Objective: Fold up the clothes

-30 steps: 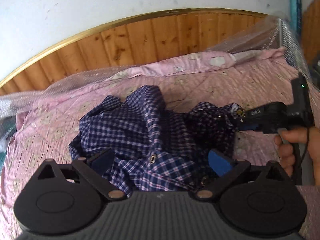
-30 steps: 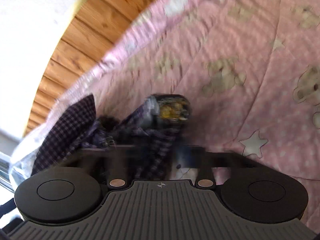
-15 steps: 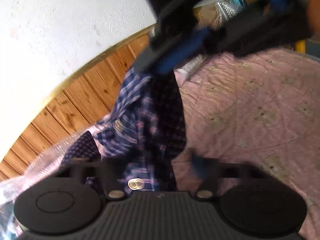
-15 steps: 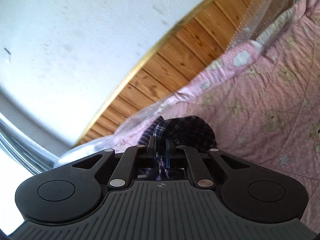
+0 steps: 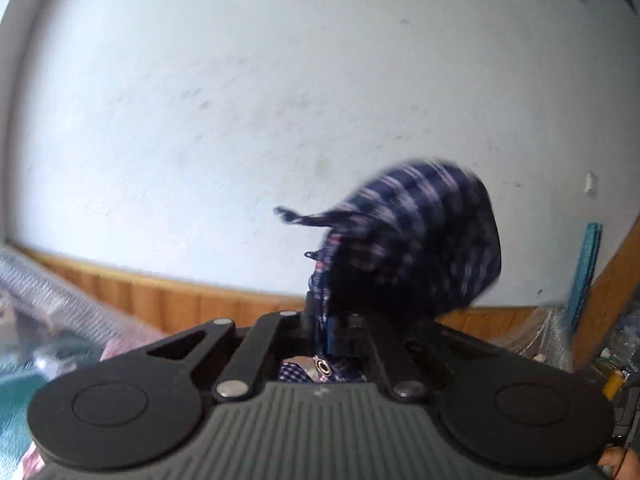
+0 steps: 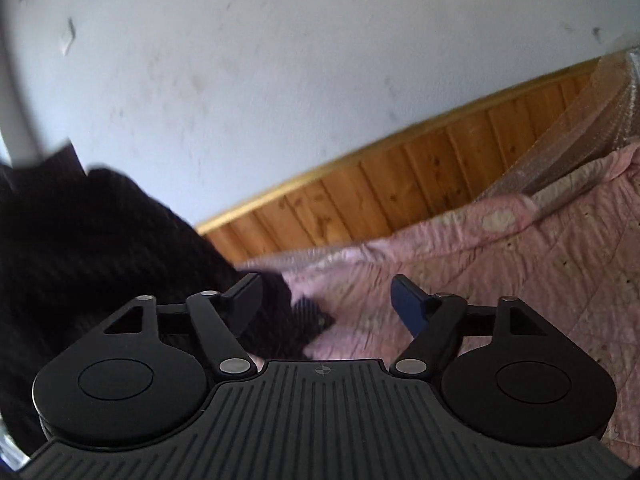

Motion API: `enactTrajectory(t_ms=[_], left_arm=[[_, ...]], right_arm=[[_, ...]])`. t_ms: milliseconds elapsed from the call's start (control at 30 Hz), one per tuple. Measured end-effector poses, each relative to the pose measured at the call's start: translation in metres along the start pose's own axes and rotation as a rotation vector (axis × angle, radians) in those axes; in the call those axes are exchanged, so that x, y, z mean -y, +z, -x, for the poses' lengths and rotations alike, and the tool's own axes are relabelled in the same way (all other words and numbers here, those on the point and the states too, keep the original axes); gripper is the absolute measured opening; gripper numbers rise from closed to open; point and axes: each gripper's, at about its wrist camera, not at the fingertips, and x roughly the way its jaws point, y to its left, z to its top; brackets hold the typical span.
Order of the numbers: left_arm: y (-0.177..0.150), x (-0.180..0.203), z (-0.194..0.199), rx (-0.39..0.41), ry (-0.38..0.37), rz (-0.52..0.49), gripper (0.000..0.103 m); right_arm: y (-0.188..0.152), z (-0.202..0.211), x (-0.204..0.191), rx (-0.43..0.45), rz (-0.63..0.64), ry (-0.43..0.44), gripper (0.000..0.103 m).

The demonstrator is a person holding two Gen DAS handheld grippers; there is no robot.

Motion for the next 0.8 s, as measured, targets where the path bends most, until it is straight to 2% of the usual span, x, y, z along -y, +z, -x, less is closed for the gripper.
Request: enactTrajectory(t_ms=[100, 167, 267, 333, 433, 467, 500, 567, 633, 700, 800], left_arm=[[-0.076, -0.085, -0.016, -0.224, 0.042, 0.185, 0.003], [-0.142, -0.129, -0.022, -0.352, 0.118, 0.327, 0.003], [-0.233, -0.157, -0.011, -0.473, 0.195, 0.455, 0.004], [-0.272, -0.172, -0.001, -0.509, 0.224, 0.545, 0.009], [-0.301, -0.192, 0.013, -0.519, 0.230, 0.678, 0.018], [-0.303, -0.195, 0.015, -0.508, 0.233, 0.708, 0.020], [-0.301, -0.192, 0.014, -0.501, 0.245, 0.724, 0.026], [-0.292, -0.186, 0.015, -0.482, 0.268, 0.733, 0.045], [-0.287, -0.176, 0.018, -0.463, 0.305, 0.743, 0.086], [-0.282, -0.166, 0.018, -0.446, 0.352, 0.756, 0.093], [-0.281, -0.165, 0.003, -0.444, 0.393, 0.823, 0.095]], right_arm=[[-0.034, -0.053, -0.044, -0.147, 0.107, -0.022, 0.080], [-0.055, -0.079, -0.067, -0.248, 0.146, -0.022, 0.080], [-0.085, -0.103, -0.101, -0.358, 0.227, 0.011, 0.080], [-0.096, -0.110, -0.123, -0.390, 0.292, 0.035, 0.080], [-0.097, -0.126, -0.155, -0.419, 0.374, 0.082, 0.083], [-0.095, -0.136, -0.165, -0.423, 0.405, 0.104, 0.083], [-0.091, -0.146, -0.176, -0.425, 0.439, 0.129, 0.085], [-0.082, -0.167, -0.197, -0.426, 0.509, 0.175, 0.088], [-0.075, -0.193, -0.215, -0.432, 0.576, 0.213, 0.092], [-0.077, -0.231, -0.229, -0.479, 0.649, 0.258, 0.096], [-0.092, -0.289, -0.243, -0.578, 0.761, 0.292, 0.097]])
